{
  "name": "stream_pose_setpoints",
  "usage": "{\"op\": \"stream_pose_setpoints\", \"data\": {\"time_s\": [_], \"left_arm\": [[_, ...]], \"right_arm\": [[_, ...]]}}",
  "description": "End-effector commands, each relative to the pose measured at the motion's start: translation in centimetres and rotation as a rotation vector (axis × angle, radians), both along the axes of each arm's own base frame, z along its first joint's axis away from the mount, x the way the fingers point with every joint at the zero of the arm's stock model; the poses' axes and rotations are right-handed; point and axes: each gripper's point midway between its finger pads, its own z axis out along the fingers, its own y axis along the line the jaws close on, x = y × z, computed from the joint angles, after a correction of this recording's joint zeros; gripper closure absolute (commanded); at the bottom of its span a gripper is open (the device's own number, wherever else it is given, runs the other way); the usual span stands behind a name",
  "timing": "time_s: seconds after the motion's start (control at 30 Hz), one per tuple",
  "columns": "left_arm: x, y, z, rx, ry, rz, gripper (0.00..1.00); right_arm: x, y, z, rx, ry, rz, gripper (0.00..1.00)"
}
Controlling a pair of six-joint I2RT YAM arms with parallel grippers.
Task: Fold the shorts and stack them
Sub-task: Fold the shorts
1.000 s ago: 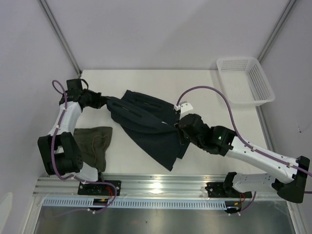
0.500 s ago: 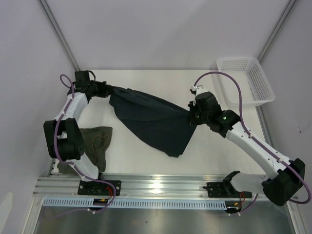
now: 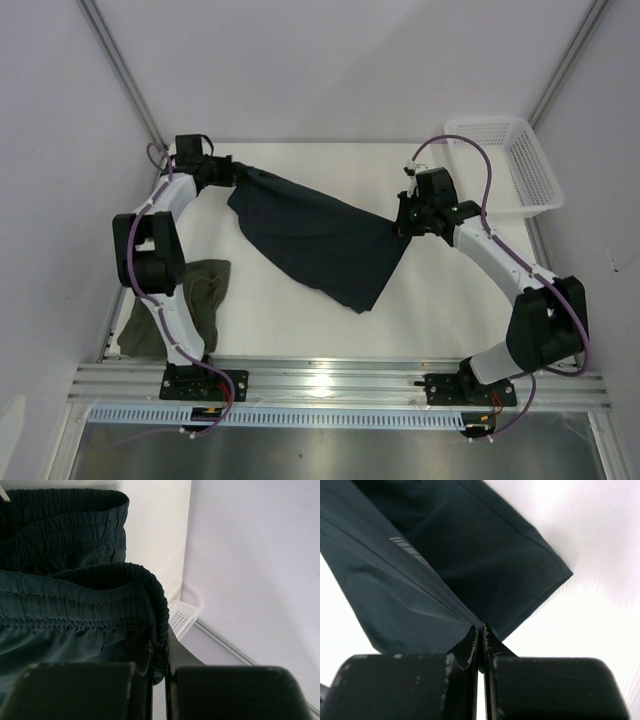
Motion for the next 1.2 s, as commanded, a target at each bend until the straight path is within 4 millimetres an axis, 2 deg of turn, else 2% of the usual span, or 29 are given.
{"op": "stream_pose_setpoints", "data": {"time_s": [0.0,0.07,0.1,0.17,0.2,0.23,0.27,0.3,0.37,0.4,0.43,0.5,0.57,0.6,0.63,0.67,0.7,0.73,0.77,0.83,0.87,0.93,0.97,1.03,1.07,1.1,1.13,1.17], "left_arm": [[2.9,0.0,2.2,-0.031,-0.088,0.046,1.0],[4.0,-0.6,2.9,-0.044,-0.146,0.043,1.0],[4.5,-0.7,1.9,-0.046,-0.138,0.041,1.0],[5.5,-1.4,2.1,-0.047,-0.176,0.023,1.0],[6.0,-1.6,1.1,-0.051,-0.171,0.017,1.0],[6.5,-1.8,1.2,-0.054,-0.184,0.012,0.99],[6.9,-2.4,1.2,-0.061,-0.203,-0.001,1.0],[7.2,-2.6,0.1,-0.067,-0.193,-0.002,1.0],[8.1,-3.1,0.4,-0.08,-0.237,-0.008,1.0],[8.5,-3.2,-0.5,-0.083,-0.235,-0.008,1.0],[8.8,-3.1,-0.4,-0.086,-0.246,-0.004,0.99],[9.1,-5.0,-0.4,-0.094,-0.272,-0.032,0.99],[9.6,-5.4,-0.8,-0.103,-0.281,-0.032,0.94],[9.9,-5.6,-0.4,-0.102,-0.308,-0.039,0.9],[9.9,-5.8,-1.2,-0.095,-0.298,-0.048,0.82],[10.2,-5.8,-0.8,-0.092,-0.311,-0.052,0.72],[10.4,-5.8,-0.5,-0.089,-0.333,-0.053,0.51],[10.4,-5.8,-0.5,-0.081,-0.337,-0.058,0.39],[10.5,-5.7,0.0,-0.073,-0.344,-0.059,0.21],[10.3,-5.4,0.1,-0.047,-0.34,-0.066,0.04],[10.2,-5.3,1.2,-0.039,-0.358,-0.071,0.01],[10.0,-4.7,1.8,-0.009,-0.371,-0.08,0.01],[9.8,-4.4,3.0,0.002,-0.388,-0.082,0.01],[9.1,-3.9,3.2,0.046,-0.369,-0.097,0.01],[8.6,-3.8,4.4,0.065,-0.382,-0.105,0.01],[8.6,-1.8,4.3,0.116,-0.383,-0.084,0.01],[7.9,-1.1,3.6,0.141,-0.338,-0.08,0.01],[7.6,-0.6,4.2,0.165,-0.345,-0.076,0.01]], "right_arm": [[3.3,-0.3,0.9,0.045,-0.057,-0.014,1.0],[4.2,-0.6,-0.5,0.042,-0.035,-0.03,1.0],[5.0,-0.8,-0.7,0.048,-0.044,-0.042,1.0],[6.1,-1.0,-1.8,0.049,-0.034,-0.052,1.0],[6.7,-1.4,-2.2,0.05,-0.031,-0.062,1.0],[7.3,-1.4,-2.1,0.055,-0.036,-0.065,1.0],[7.8,-1.4,-3.0,0.053,-0.019,-0.066,1.0],[8.4,-1.9,-3.1,0.051,-0.021,-0.083,1.0],[9.6,-2.3,-3.4,0.054,-0.027,-0.1,1.0],[10.1,-2.7,-3.5,0.056,-0.029,-0.112,1.0],[10.8,-2.9,-3.2,0.059,-0.042,-0.123,1.0],[11.7,-3.4,-3.8,0.053,-0.041,-0.141,1.0],[12.9,-3.9,-4.3,0.047,-0.042,-0.157,1.0],[13.4,-4.3,-4.7,0.031,-0.042,-0.173,1.0],[13.9,-4.9,-4.9,0.023,-0.038,-0.187,1.0],[14.5,-5.1,-4.8,0.018,-0.046,-0.196,1.0],[14.8,-5.7,-6.0,-0.013,-0.033,-0.221,1.0],[15.2,-6.3,-6.2,-0.018,-0.033,-0.242,1.0],[15.4,-6.5,-6.4,-0.02,-0.033,-0.251,0.9],[15.6,-7.0,-7.4,-0.031,-0.016,-0.281,0.74],[15.6,-7.4,-7.6,-0.033,-0.012,-0.293,0.66],[15.5,-8.1,-7.9,-0.055,-0.003,-0.33,0.56],[15.5,-8.8,-7.9,-0.067,0.002,-0.367,0.47],[15.2,-9.9,-7.6,-0.083,0.006,-0.409,0.36],[15.1,-10.4,-7.3,-0.083,0.006,-0.438,0.3],[14.7,-10.6,-7.4,-0.083,0.011,-0.444,0.29],[14.6,-10.3,-6.3,-0.058,-0.012,-0.431,0.28],[14.4,-10.0,-5.9,-0.045,-0.019,-0.422,0.28]]}}
